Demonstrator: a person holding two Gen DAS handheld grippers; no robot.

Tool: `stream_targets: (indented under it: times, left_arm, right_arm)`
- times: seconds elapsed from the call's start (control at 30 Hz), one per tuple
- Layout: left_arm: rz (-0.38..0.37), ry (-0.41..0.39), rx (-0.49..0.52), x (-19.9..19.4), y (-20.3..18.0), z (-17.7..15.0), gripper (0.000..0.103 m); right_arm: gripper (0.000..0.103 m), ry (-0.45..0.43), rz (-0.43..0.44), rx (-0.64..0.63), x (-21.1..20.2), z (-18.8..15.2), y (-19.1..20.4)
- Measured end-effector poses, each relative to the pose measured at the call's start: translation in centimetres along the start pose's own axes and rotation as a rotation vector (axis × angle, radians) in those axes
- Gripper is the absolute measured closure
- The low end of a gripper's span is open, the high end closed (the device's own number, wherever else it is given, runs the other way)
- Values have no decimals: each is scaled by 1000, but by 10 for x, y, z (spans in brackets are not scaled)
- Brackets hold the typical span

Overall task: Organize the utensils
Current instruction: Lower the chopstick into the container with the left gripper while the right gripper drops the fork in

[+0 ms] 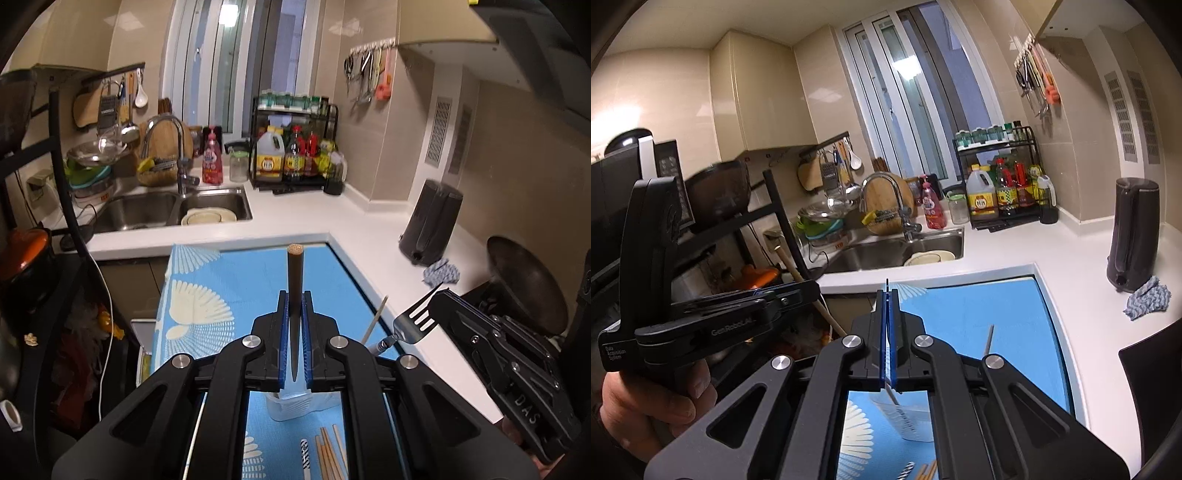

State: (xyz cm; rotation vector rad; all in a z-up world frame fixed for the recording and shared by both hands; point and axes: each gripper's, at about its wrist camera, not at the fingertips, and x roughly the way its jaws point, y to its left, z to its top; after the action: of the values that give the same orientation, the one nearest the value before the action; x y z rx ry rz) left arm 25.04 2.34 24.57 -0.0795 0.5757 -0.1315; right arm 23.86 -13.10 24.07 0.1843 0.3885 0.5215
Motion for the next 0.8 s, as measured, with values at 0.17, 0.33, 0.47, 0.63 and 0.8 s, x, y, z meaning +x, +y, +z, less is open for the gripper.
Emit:
stream_targets:
  times: [0.17,0.33,0.47,0.63,0.8]
  left_arm:
    - [9,6,11,30,0,-33,96]
    - [15,16,21,46,2,-58,96]
    - [14,30,60,54,-3,-63,96]
    - [-4,79,82,70,-6,-83,96]
    - [-29,77,100,68,-7,-87,96]
  right_arm:
    - [102,30,-15,-10,19,-30,-13]
    - [102,92,-30,-22,37,-57,-18]
    - [102,126,-52,-30,46,-72,-21]
    - [102,147,-79,-24,48,-85,-27]
    - [100,171,-102,-23,45,-94,-29]
